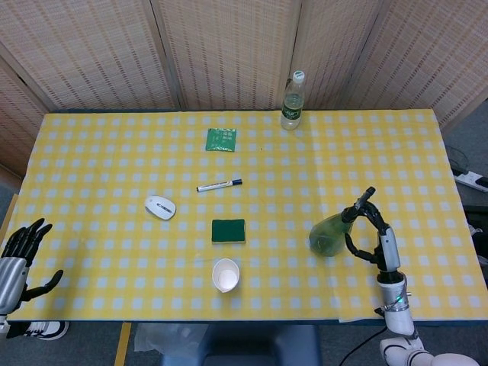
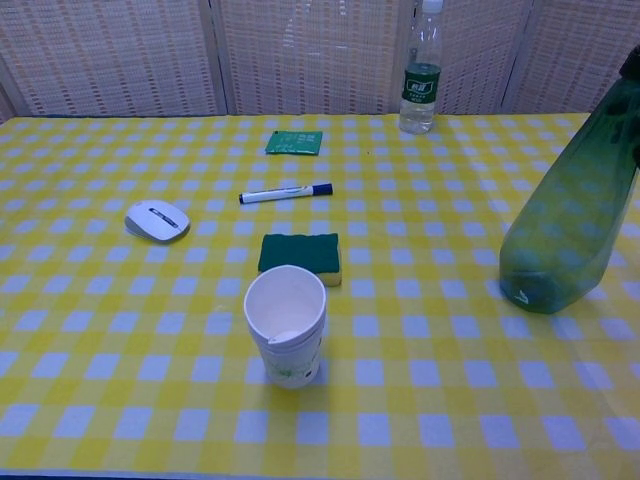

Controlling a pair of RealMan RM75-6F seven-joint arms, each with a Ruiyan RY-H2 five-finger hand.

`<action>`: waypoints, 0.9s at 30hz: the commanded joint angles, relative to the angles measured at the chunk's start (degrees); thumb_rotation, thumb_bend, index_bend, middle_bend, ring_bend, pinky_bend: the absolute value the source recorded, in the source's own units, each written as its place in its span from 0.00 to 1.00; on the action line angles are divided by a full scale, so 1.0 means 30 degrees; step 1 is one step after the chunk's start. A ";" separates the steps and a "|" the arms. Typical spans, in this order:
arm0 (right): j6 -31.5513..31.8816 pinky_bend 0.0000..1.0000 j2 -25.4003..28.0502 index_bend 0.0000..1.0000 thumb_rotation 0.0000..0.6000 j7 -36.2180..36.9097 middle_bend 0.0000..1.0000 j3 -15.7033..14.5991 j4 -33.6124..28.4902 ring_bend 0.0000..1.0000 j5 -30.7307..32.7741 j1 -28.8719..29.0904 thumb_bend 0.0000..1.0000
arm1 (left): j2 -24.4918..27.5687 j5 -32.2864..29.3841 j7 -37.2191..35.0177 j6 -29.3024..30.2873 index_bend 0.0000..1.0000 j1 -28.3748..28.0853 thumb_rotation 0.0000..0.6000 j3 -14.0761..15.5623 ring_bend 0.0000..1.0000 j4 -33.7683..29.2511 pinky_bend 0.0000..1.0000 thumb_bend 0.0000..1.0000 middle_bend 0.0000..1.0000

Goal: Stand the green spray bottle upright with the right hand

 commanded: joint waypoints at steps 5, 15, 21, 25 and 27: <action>-0.0078 0.18 0.0209 0.08 1.00 -0.0283 0.33 -0.0114 0.0075 0.36 -0.0030 -0.0274 0.43 | 0.0059 0.0069 -0.0034 -0.0027 0.00 -0.0012 1.00 0.0051 0.07 -0.0029 0.00 0.36 0.02; -0.0350 0.09 0.0390 0.09 1.00 -0.0412 0.24 -0.0173 0.0503 0.26 0.0116 -0.0699 0.43 | 0.0095 0.0168 0.0059 0.0079 0.00 0.0020 1.00 0.0086 0.08 -0.0138 0.00 0.36 0.02; -0.0359 0.09 0.0377 0.10 1.00 -0.0385 0.23 -0.0225 0.0532 0.26 0.0039 -0.0745 0.43 | 0.0106 0.0117 0.0023 0.0037 0.00 0.0009 1.00 0.0078 0.08 -0.0129 0.00 0.36 0.02; -0.0242 0.09 0.0444 0.10 1.00 -0.0449 0.23 -0.0348 0.0571 0.26 0.0003 -0.1031 0.43 | 0.0123 0.0131 -0.0030 0.0042 0.00 0.0003 1.00 0.0079 0.08 -0.0129 0.00 0.36 0.02; -0.0038 0.09 0.0548 0.10 1.00 -0.0488 0.23 -0.0395 0.0537 0.26 -0.0040 -0.1192 0.43 | 0.0134 0.0160 -0.0057 0.0076 0.00 0.0011 1.00 0.0085 0.08 -0.0131 0.00 0.36 0.02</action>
